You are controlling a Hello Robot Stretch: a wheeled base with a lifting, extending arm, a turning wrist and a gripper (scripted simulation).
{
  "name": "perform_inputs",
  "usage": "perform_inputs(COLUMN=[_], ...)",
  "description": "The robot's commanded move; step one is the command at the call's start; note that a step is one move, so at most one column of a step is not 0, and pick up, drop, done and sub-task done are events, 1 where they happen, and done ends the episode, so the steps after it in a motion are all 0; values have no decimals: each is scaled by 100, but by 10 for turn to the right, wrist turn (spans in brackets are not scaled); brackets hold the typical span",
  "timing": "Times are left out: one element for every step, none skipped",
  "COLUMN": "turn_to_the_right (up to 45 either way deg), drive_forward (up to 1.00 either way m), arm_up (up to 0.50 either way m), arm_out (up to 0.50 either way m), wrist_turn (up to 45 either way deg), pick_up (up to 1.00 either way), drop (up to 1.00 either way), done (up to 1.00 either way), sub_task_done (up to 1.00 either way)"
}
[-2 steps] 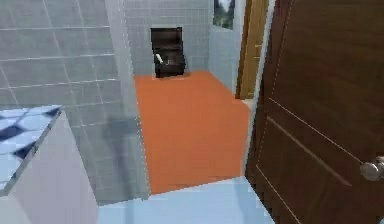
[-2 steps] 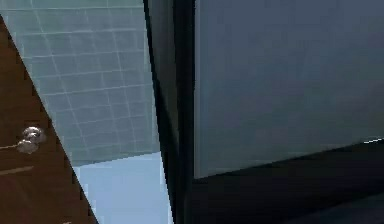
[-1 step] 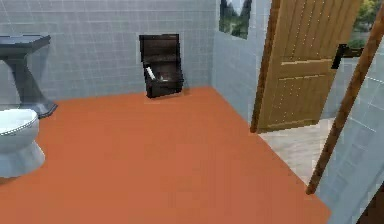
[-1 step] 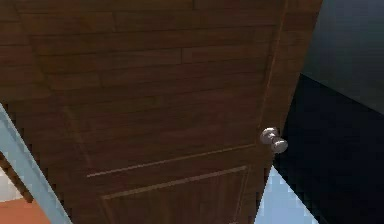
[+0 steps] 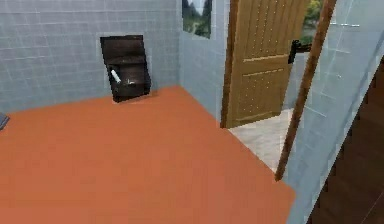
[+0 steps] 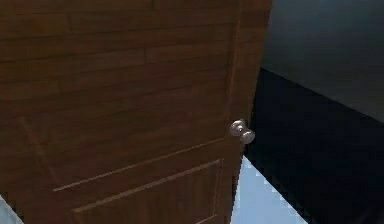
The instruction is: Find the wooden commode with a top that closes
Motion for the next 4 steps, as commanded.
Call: perform_inputs(turn_to_the_right=[0,-210,0,-30], drive_forward=[35,0,100,0], arm_up=[0,0,0,0], arm_out=[0,0,0,0], wrist_turn=[0,0,0,0], pick_up=[0,0,0,0], drop=[0,0,0,0], done=[0,0,0,0], sub_task_done=[0,0,0,0])
